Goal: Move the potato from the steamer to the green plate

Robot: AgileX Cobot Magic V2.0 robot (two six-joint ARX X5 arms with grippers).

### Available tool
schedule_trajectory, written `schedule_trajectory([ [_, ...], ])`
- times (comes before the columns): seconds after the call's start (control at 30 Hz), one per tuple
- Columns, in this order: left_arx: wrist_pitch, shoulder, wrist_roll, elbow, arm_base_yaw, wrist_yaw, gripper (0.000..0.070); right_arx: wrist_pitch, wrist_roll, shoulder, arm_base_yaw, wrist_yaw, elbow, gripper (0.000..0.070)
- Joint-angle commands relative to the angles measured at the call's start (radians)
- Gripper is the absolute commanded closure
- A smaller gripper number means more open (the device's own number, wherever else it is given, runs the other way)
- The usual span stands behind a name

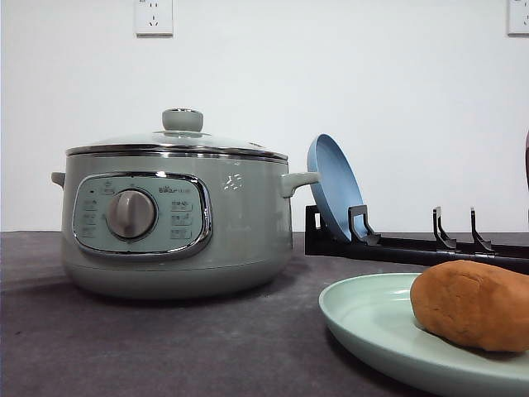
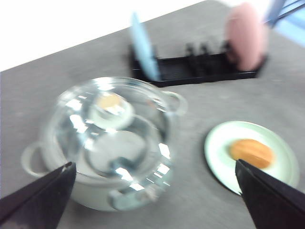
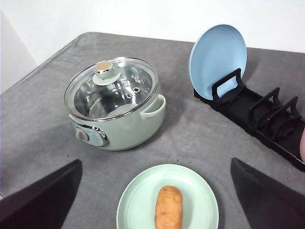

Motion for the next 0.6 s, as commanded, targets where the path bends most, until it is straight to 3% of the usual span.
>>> schedule_trajectory([
  [0.0,0.023,-0.050,-0.032,-0.047,-0.003,0.009,0.0000,0.008,-0.025,0.006,0.006,-0.003,0.014,0.0069],
  [0.2,0.021,-0.206,-0.116,-0.166,-0.003,0.009,0.0000,-0.019,-0.040,0.006,0.006,-0.007,0.014,0.0070],
  [0.57,0.022,-0.256,-0.118,-0.176,-0.003,0.008,0.0000,-0.051,-0.031,0.006,0.006,-0.007,0.014,0.0071],
])
